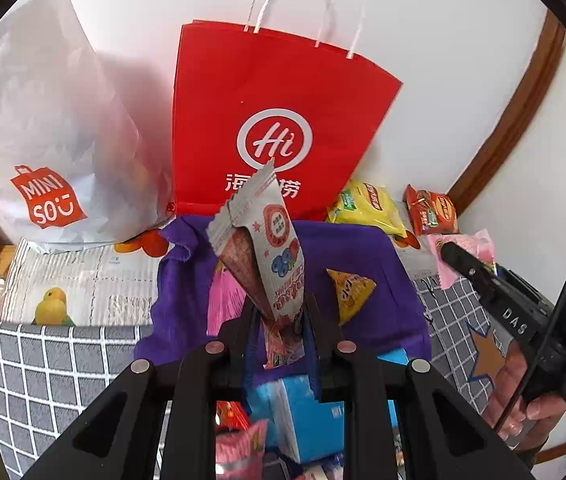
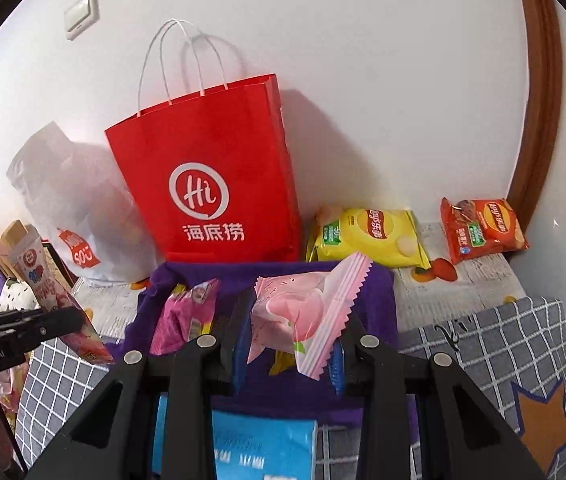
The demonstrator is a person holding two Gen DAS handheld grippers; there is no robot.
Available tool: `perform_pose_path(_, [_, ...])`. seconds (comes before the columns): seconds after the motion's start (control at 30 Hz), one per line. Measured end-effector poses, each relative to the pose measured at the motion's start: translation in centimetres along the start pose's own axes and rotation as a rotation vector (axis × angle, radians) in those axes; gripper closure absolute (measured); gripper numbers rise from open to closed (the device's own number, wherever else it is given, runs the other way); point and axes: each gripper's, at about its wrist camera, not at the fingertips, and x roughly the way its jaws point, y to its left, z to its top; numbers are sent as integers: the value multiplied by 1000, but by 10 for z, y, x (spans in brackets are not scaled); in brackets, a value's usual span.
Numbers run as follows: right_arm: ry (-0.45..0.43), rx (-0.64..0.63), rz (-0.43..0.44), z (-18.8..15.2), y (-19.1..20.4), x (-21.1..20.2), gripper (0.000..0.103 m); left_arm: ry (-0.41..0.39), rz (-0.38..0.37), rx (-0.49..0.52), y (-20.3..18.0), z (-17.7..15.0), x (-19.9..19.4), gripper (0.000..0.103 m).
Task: Organize snacks
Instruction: 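Carry the pink candy and white-red packet up toward the purple towel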
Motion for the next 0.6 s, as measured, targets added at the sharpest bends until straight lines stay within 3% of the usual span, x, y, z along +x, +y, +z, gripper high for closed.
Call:
perform_pose_path(0.27, [2,23,4,25,-11,27,71,7,-5,-17,12,18,24,83])
perform_pose_path(0.6, [90,6,-17,13,-21,74,71,95,-46,-41,26,19,69,83])
